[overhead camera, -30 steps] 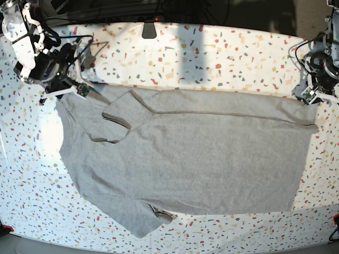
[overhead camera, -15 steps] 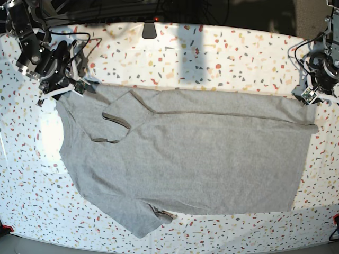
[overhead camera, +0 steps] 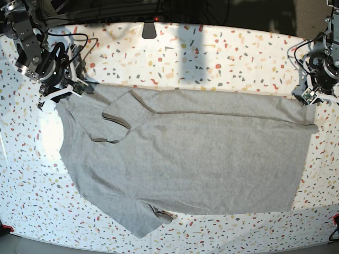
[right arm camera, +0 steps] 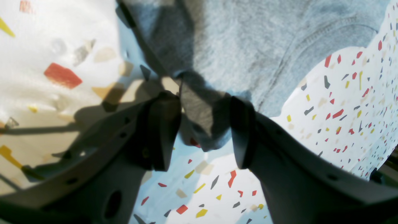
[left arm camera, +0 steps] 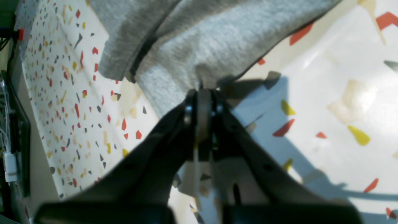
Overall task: Fold the T-shirt properly
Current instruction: 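Pull the shirt edge with both grippers to flatten it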
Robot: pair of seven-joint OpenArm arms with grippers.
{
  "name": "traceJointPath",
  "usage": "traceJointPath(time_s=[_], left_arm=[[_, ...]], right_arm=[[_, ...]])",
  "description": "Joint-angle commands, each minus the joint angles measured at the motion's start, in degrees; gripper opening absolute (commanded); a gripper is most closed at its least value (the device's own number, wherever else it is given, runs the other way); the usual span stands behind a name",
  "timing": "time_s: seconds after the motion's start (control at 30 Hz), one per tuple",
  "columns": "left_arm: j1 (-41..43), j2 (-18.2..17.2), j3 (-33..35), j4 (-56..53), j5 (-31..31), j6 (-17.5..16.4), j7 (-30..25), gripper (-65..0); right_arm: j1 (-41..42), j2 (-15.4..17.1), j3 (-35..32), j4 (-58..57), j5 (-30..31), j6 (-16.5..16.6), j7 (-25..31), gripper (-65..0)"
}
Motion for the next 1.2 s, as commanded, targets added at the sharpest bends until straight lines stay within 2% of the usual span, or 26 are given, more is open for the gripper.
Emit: traceJointPath(time_s=[0.0, 0.17, 0.27, 0.3, 0.37, 0.4, 0.5, 0.73, 0.93, 1.17], left_arm=[[-0.20, -0.96, -0.28, 0.50, -0.44, -0.24, -0.48, -65.0], [-0.20, -0.96, -0.28, 0.50, -0.44, -0.24, -0.46, -65.0], [-0.20, -0.96, -0.28, 0.50, -0.46, -0.24, -0.46, -65.0], [-0.20, -0.96, -0.28, 0.50, -0.50, -0.24, -0.48, -65.0], [-0.13, -1.01, -0.31, 0.50, -3.45, -0.24, -0.31, -65.0], [-0.13, -0.98, -0.35, 0.50, -5.97, -0.24, 0.28, -65.0], [-0.11, -1.01, -0.35, 0.50, -11.19, -0.26, 1.79, -65.0], [5.07, -0.98, -0.90, 4.00, -12.59, -0.22, 2.71, -65.0], [13.84, -0.96, -8.17, 9.05, -19.78, -0.24, 2.56, -65.0], [21.31, -0.96, -14.38, 12.61, -19.89, -0.24, 2.12, -65.0]], right_arm=[[0.50, 0.94, 0.37, -0.13, -1.49, -1.11, -0.31, -36.8], [1.14, 0.94, 0.39, -0.13, -2.93, -1.68, 0.63, -54.2], [1.14, 0.94, 0.39, -0.13, -2.67, -7.56, 2.40, -63.6], [1.14, 0.94, 0.39, -0.13, -2.19, -9.81, 2.58, -65.0], [1.11, 0.96, 0.39, 0.00, -0.72, -14.29, 2.56, -65.0], [1.11, 0.96, 0.39, 0.20, -0.76, -15.26, 2.51, -65.0], [0.20, 0.96, 0.39, 1.60, -0.76, -15.23, 1.66, -65.0], [-6.71, 0.96, 0.46, 6.21, -0.79, -15.23, 0.28, -65.0], [-14.38, 0.96, 1.99, 10.14, -0.76, -16.79, -1.42, -65.0], [-27.36, 0.94, 9.49, 14.73, -0.74, -17.00, 1.16, -65.0]])
